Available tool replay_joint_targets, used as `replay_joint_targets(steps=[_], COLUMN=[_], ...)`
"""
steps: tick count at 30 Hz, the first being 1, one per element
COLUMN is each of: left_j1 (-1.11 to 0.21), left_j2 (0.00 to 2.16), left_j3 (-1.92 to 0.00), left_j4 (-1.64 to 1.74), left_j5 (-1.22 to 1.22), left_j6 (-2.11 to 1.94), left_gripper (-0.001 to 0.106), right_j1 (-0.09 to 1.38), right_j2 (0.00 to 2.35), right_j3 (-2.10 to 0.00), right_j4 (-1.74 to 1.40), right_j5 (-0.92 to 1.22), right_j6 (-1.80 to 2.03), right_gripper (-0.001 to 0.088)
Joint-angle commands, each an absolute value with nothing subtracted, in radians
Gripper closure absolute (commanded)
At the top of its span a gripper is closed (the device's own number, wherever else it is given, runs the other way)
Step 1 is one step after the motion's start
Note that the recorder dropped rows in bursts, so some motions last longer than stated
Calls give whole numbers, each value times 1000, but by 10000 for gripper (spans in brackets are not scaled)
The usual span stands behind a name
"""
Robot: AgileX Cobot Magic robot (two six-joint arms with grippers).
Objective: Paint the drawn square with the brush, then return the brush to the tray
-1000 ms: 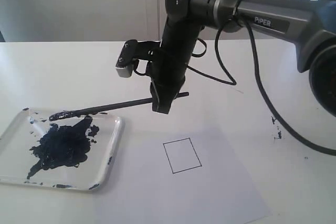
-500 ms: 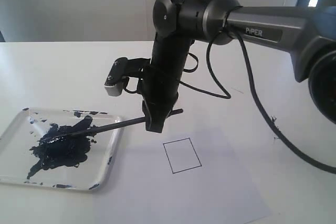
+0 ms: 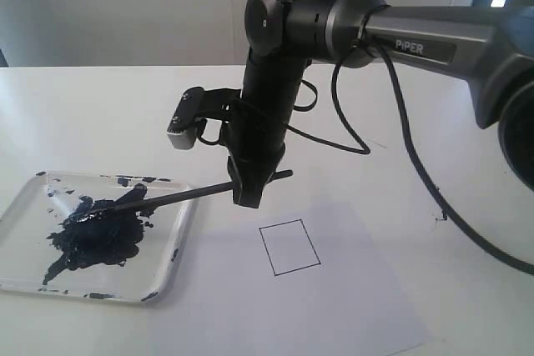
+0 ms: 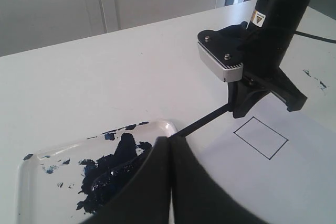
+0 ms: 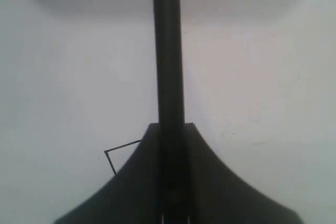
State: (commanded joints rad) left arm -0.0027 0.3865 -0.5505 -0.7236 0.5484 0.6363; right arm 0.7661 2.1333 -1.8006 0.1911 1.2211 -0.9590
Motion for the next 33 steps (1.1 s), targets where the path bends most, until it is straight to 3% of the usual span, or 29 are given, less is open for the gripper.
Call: replay_joint_targets(steps=[33], left_j1=[-3], left_j2=[387], left_j3=[-550], left_j4=[-724], left_j5=[536], left_j6=[636], left_gripper=[1053], right_j1=[818], right_j2=[2138], right_j3=[-1721], right_j4=[218], right_j5=[1221], right_j6=[-881], right_gripper=[868])
